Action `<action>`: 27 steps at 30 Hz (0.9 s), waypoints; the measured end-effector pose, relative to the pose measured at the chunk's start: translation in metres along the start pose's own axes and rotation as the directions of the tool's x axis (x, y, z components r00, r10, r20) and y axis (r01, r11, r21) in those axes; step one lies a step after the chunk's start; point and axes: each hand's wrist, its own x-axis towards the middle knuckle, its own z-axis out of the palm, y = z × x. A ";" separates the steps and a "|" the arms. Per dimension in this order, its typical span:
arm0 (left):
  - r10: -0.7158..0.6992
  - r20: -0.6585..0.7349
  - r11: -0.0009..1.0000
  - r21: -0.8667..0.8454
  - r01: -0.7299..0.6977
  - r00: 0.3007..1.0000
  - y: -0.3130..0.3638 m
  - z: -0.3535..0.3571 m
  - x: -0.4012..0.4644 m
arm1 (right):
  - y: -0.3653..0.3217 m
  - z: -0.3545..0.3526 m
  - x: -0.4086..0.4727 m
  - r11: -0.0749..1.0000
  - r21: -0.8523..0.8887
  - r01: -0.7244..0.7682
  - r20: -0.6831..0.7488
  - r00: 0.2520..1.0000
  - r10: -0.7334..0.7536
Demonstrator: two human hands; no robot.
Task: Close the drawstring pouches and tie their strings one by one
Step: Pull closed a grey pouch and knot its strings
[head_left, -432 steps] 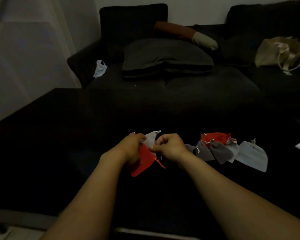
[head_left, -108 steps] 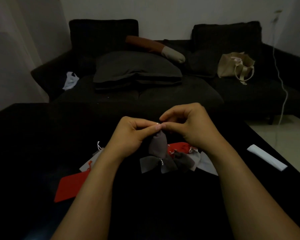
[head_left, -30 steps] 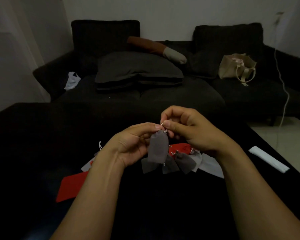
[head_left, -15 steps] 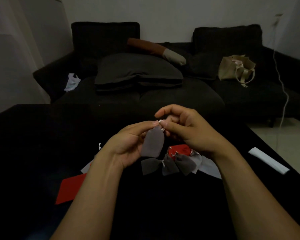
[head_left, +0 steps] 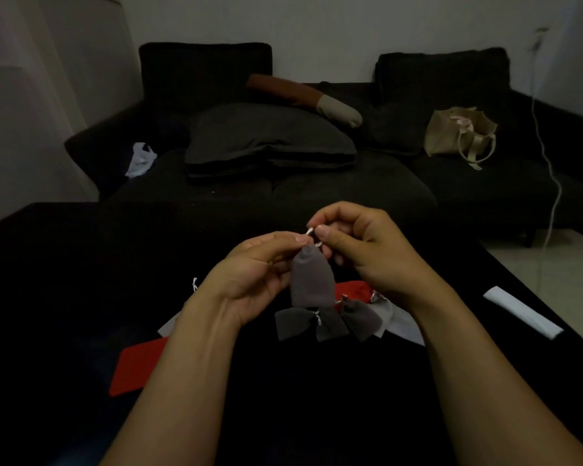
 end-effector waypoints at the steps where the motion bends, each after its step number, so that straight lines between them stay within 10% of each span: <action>1: 0.025 -0.025 1.000 0.008 -0.025 0.999 0.000 0.002 -0.001 | 0.000 -0.003 -0.001 1.000 0.004 -0.017 -0.006 1.000 0.017; 8: 0.238 -0.170 0.968 0.124 -0.218 0.956 0.001 0.001 0.001 | -0.014 -0.023 -0.007 0.937 -0.330 -0.117 0.061 0.988 0.144; 14: 0.427 -0.152 0.823 0.474 -0.313 0.892 -0.006 0.000 0.004 | -0.017 -0.007 0.000 0.795 -0.595 0.117 0.051 0.993 -0.108; 19: 0.297 -0.097 0.772 0.609 -0.179 0.950 -0.003 -0.002 0.001 | -0.023 0.000 0.001 0.694 -0.708 0.129 0.133 0.990 -0.048; 27: 0.110 0.109 0.787 0.598 -0.154 0.988 0.000 0.003 -0.006 | -0.012 -0.011 -0.003 0.909 -0.415 -0.018 0.107 0.992 0.069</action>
